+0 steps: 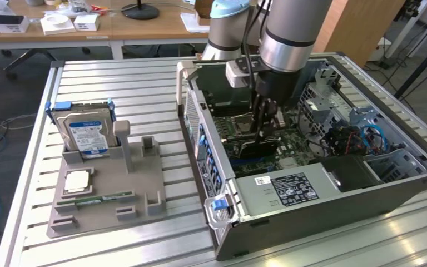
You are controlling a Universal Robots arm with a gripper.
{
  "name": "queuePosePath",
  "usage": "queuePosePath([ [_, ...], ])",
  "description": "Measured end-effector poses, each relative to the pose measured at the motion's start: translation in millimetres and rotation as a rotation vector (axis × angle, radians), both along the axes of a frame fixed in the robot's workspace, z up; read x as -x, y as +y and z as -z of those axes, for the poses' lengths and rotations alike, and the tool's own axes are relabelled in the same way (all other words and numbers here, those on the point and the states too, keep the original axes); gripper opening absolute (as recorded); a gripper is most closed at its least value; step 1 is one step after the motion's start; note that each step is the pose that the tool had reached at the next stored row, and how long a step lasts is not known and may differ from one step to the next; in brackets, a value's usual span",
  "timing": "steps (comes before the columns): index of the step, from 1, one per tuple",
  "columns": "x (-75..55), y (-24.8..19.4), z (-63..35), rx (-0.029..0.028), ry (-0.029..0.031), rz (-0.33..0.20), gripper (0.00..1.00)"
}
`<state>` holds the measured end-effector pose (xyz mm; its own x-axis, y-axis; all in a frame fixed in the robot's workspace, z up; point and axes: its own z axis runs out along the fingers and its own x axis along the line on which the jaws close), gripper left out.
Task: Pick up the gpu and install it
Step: 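Insert the gpu into the slot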
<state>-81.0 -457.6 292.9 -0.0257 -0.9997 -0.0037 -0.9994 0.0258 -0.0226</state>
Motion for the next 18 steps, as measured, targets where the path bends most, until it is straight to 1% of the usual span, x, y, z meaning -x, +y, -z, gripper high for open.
queuePosePath([
  [9,0.0,0.0,-25.7,-0.0001,-0.0096,0.000,0.33],
  [18,0.0,0.0,-39.2,-0.0001,-0.0102,0.000,0.33],
])
